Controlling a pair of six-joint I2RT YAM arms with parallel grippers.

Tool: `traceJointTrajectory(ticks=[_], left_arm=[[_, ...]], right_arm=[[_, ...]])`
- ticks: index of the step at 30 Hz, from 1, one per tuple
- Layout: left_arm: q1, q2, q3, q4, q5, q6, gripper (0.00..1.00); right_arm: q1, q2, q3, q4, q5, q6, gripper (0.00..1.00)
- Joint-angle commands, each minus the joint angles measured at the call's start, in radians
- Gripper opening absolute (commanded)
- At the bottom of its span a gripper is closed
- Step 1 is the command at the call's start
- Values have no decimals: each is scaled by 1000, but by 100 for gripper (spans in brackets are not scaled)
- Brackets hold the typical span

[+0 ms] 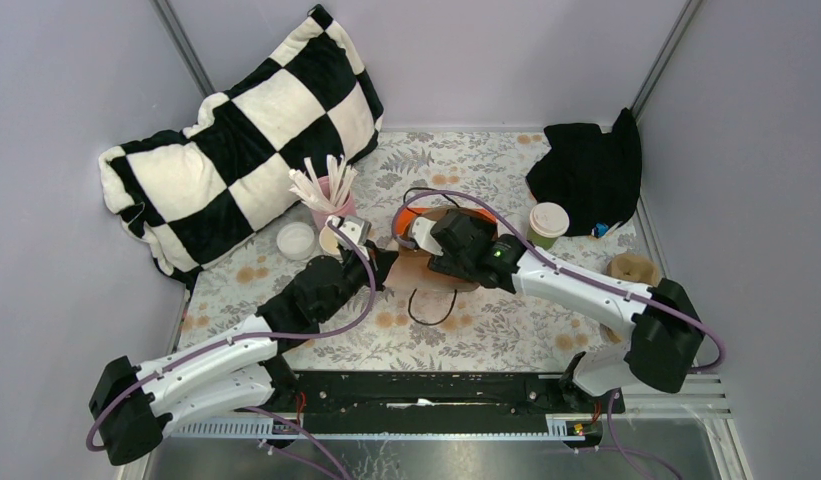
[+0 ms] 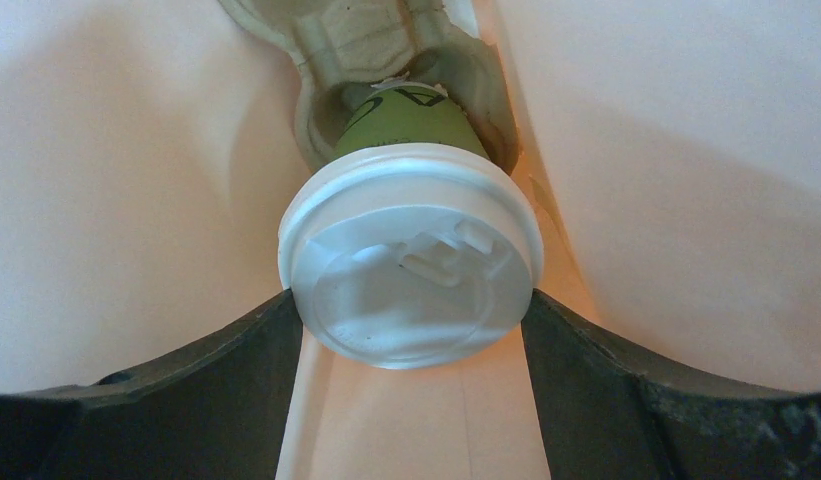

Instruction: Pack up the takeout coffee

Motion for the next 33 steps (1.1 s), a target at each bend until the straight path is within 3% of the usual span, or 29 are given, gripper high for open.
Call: traceJointTrajectory(ticks=[1,16,29,33], left_arm=[[-1,9,43,-50,15,14,0],[-1,26,66,-77,35,-15,0],[0,54,114,-155,-33,-32,0],[-1,56,118,-156,-31,-42,0]], right_arm=[[-31,32,-9,81,85,-7,59],[-73,104,21,185,21,16,61],[-115,119,10,200,-123,-288,63],[-127,145,5,287,-107,-322,63]])
